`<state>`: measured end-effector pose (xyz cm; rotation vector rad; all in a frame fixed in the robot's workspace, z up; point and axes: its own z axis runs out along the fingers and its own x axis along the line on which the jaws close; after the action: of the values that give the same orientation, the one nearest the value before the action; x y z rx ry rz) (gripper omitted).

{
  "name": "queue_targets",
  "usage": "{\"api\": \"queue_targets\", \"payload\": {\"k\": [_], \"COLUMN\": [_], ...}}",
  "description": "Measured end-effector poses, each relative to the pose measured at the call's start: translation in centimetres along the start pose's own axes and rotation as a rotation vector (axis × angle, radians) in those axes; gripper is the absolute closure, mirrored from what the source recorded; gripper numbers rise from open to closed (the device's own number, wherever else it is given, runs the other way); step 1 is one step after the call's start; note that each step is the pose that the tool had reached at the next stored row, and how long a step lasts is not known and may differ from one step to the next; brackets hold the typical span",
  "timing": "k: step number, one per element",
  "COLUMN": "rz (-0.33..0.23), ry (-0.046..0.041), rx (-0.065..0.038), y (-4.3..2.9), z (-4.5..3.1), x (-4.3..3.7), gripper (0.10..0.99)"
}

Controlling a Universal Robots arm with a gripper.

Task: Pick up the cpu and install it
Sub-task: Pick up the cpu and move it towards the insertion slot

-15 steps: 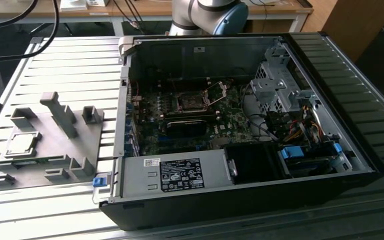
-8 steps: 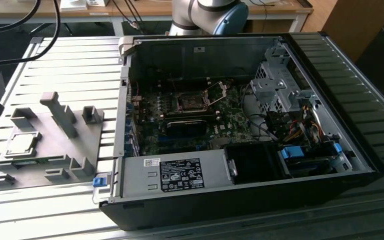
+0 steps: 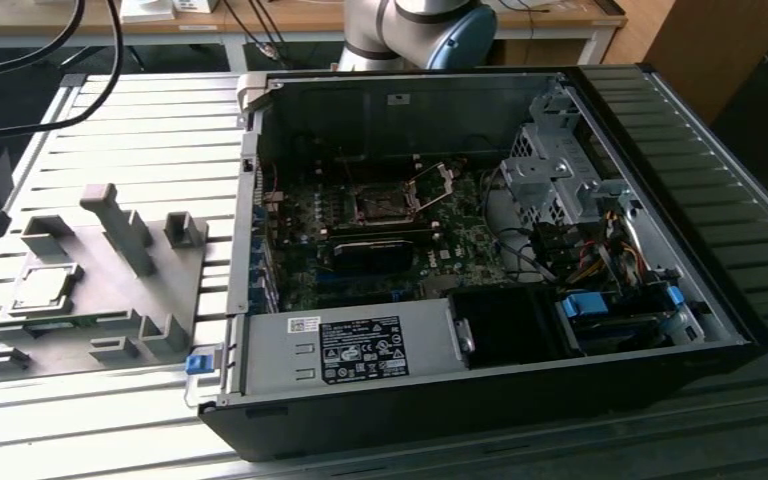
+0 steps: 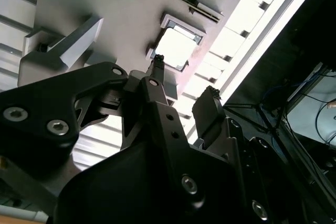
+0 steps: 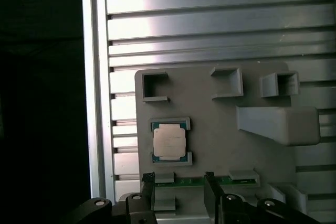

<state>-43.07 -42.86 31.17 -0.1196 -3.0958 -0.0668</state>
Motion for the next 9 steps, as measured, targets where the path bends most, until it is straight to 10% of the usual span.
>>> {"api": "queue_targets", "payload": {"k": [9], "rz": [0.0], "ry": [0.0009], "rx": [0.0], "y": [-0.08], "z": [0.47], "x": [-0.03], "gripper": [0.588]}}
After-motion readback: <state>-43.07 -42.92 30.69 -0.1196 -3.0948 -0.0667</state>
